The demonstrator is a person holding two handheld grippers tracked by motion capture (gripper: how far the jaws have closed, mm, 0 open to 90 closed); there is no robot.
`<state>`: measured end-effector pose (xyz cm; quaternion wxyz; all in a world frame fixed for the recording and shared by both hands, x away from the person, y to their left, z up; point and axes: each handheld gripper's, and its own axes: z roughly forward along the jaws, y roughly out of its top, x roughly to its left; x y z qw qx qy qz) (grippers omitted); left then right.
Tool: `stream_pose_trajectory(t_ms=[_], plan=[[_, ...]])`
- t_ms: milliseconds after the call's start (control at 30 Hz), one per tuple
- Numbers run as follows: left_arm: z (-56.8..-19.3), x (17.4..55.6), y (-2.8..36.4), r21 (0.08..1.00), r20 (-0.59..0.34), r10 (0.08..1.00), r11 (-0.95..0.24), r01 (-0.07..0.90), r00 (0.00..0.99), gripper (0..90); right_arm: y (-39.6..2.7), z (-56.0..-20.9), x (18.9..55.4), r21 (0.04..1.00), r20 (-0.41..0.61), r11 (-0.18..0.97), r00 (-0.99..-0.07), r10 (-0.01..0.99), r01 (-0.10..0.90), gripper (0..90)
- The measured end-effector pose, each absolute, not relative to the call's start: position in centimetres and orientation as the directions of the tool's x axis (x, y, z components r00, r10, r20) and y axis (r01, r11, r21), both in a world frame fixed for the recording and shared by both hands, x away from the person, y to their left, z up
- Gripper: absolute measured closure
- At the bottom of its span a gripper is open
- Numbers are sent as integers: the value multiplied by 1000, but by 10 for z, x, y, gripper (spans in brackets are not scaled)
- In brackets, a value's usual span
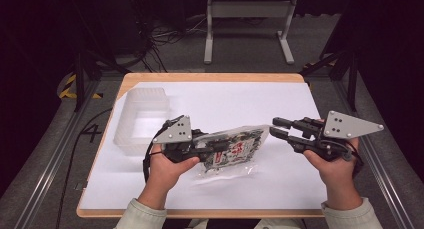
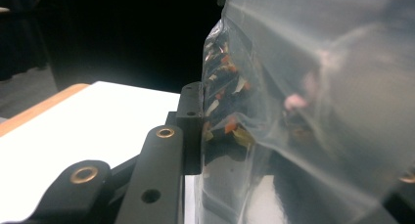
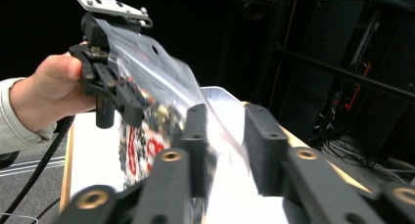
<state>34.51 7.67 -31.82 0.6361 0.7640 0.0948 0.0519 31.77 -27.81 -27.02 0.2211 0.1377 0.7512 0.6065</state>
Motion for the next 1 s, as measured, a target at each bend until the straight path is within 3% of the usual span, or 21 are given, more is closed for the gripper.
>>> stream_pose_trajectory(t_ms=[167, 567, 1000], plan=[[-308, 346, 87, 983, -10, 257, -174, 56, 966, 726, -286, -274, 321, 966, -139, 259, -845, 516, 0, 533], [-291, 352, 105, 988, 24, 326, -151, 26, 945, 726, -299, -292, 333, 946, -65, 291, -797, 601, 143, 415], [-277, 364, 127, 990, 71, 429, -143, -10, 900, 726, -317, -315, 345, 923, -36, 308, -744, 668, 232, 399]])
